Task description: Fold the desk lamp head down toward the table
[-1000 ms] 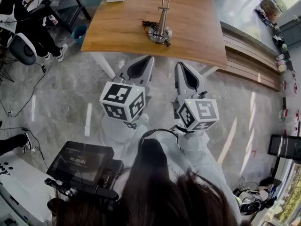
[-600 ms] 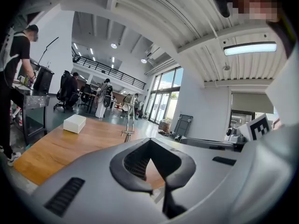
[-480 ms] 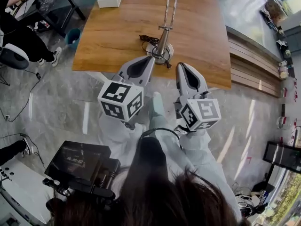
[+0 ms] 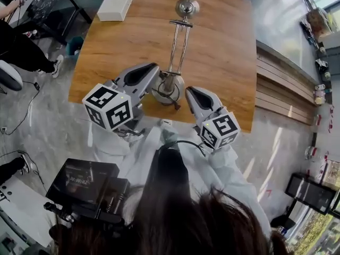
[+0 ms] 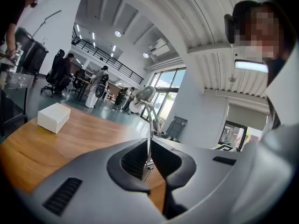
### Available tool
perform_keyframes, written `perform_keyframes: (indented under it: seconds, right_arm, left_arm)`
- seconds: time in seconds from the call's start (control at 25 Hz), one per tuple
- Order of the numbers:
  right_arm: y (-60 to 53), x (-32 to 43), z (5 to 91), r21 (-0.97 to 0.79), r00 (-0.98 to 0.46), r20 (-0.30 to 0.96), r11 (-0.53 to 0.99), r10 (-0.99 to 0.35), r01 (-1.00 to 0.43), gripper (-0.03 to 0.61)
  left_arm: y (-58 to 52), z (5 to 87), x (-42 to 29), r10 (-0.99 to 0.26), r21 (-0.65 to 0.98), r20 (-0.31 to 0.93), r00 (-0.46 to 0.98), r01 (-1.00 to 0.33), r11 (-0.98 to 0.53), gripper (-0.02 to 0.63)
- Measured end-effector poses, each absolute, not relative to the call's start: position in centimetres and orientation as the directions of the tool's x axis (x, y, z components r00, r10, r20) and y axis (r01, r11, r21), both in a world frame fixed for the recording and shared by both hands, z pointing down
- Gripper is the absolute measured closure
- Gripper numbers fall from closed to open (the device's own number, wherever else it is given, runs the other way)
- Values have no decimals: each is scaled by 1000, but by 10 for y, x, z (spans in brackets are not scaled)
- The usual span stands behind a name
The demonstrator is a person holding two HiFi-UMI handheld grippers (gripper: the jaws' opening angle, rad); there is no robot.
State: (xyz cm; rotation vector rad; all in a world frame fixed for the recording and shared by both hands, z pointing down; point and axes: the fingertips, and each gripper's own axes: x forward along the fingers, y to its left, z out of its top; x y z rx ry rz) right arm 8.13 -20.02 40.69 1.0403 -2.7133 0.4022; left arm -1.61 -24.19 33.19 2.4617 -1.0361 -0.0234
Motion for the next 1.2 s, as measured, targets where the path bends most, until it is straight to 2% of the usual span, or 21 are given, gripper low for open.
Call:
perform_keyframes:
  seconds: [0.12,0.24,0.28,0.52,0.88,1.04,1.08,1.2]
  right_arm:
    - [-210,70,416,-161,-804,288,802,-520,-576,543]
    - [-213,52,427,-117,-850,316,871,-422,-476,460]
    - [-213,48,430,-110,-857,325,884,-401,-455,439]
    - [-237,32,446,-105,-868,347,905,-356,-413,393]
    - [-251,18,455,-89,-864,353,907,-358,-412,395]
    - [-251,21,458,-78,-855,356,900,-376,-428,449]
    - [-250,20,457,-74,-856,356,902,-375,-426,453]
    - [-248,18,454,-68,-857,356,905,-372,-421,454]
  left_arm:
    - [-263,326,-19,-635,463,130,762,-613,-641,588]
    - [-274,320,-13,-550,476,132,824,-540,-694,531]
    - [-277,318,-10,-522,489,130,843,-512,-706,492]
    - [-299,325,12,-316,585,88,945,-305,-751,377]
    - [-314,321,39,-135,671,23,991,-116,-733,377]
    - [-318,319,51,-99,719,4,995,-71,-691,379]
    - [-317,320,53,-85,736,3,996,-60,-675,388]
    - [-316,318,54,-50,762,-7,999,-27,-647,524]
